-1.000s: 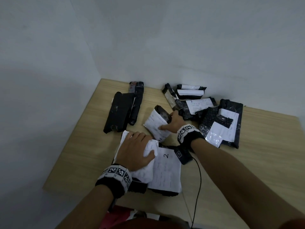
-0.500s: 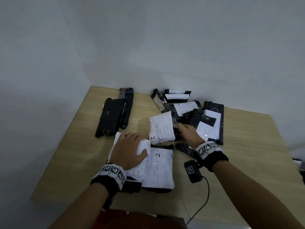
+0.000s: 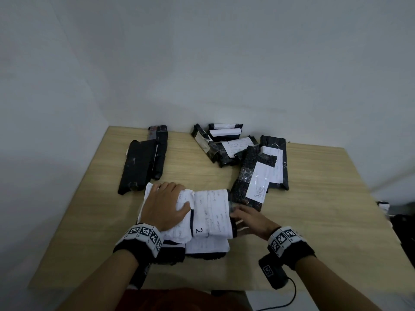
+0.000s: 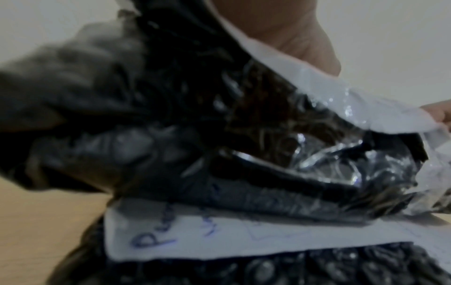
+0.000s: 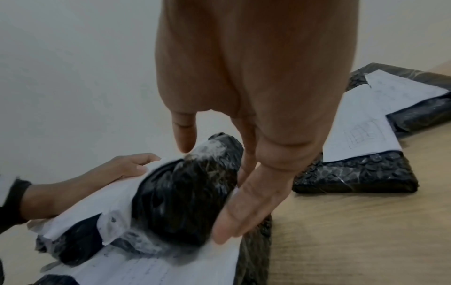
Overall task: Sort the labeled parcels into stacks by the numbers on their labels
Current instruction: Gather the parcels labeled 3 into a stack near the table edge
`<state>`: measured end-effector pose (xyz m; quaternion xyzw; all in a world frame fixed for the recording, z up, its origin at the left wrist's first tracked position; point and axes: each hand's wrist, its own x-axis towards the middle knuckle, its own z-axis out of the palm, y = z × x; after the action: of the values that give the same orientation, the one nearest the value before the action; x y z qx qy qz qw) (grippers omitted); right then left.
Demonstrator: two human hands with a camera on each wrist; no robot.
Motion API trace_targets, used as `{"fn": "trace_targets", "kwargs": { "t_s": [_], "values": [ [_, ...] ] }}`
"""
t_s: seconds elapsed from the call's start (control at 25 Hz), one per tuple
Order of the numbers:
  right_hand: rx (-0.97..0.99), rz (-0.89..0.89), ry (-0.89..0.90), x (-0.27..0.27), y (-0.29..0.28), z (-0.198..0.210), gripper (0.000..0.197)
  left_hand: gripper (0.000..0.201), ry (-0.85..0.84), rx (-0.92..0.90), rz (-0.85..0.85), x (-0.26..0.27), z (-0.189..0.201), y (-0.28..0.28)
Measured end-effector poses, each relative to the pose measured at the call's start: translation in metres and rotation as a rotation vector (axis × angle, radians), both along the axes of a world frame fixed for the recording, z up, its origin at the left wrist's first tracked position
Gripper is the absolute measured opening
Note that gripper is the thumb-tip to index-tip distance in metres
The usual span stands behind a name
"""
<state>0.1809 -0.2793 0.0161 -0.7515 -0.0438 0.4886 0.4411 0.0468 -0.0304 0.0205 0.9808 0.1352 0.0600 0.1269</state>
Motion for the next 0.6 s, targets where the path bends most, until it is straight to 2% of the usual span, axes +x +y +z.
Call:
{"fn": "trace_targets", "kwargs": {
  "t_s": [0.16, 0.32, 0.36, 0.48, 0.6],
  "values": [
    [-0.089, 0.17, -0.072, 0.0, 0.012, 0.01, 0.036, 0.045, -0.006, 0.008, 0.013, 0.001, 0.002, 0.004],
    [-0.178, 0.384, -0.225, 0.004, 0.024, 0.017, 0.049, 0.045, -0.015, 0.009, 0.025, 0.0, 0.003, 0.005],
    [-0.192, 0.387, -0.241, 0.007, 0.025, 0.017, 0.053, 0.045, -0.016, 0.008, 0.027, 0.0, 0.003, 0.004],
    [-0.142, 0.234, -0.197, 0.019, 0.025, 0.026, 0.066, 0.045, -0.02, 0.012, 0.027, 0.002, 0.005, 0.002],
    [-0.024, 0.195, -0.234, 0.038, 0.03, 0.052, 0.056, 0.046, -0.021, 0.027, 0.044, 0.001, 0.008, 0.007]
  ]
}}
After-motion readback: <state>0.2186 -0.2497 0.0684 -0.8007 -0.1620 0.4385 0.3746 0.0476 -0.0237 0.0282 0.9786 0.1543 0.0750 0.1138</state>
